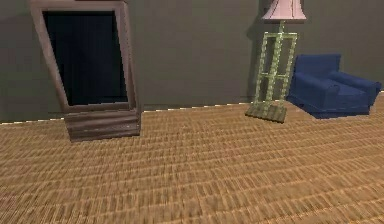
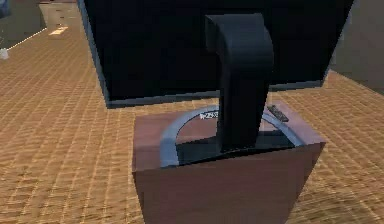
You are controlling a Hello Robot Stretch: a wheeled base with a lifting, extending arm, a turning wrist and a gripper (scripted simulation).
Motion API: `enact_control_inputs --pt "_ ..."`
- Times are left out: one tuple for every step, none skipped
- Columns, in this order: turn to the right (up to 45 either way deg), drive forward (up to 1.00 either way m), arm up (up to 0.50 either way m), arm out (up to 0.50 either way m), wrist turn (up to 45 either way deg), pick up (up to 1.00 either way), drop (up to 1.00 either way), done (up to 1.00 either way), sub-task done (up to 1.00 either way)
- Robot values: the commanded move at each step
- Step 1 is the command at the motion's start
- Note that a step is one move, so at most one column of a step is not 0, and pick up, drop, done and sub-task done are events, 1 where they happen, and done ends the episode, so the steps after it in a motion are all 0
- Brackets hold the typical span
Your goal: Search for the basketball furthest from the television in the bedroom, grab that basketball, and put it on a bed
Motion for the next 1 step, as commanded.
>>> enact_control_inputs --pt "-33.0 0.0 0.0 0.0 0.0 0.0 0.0 0.0 0.0"
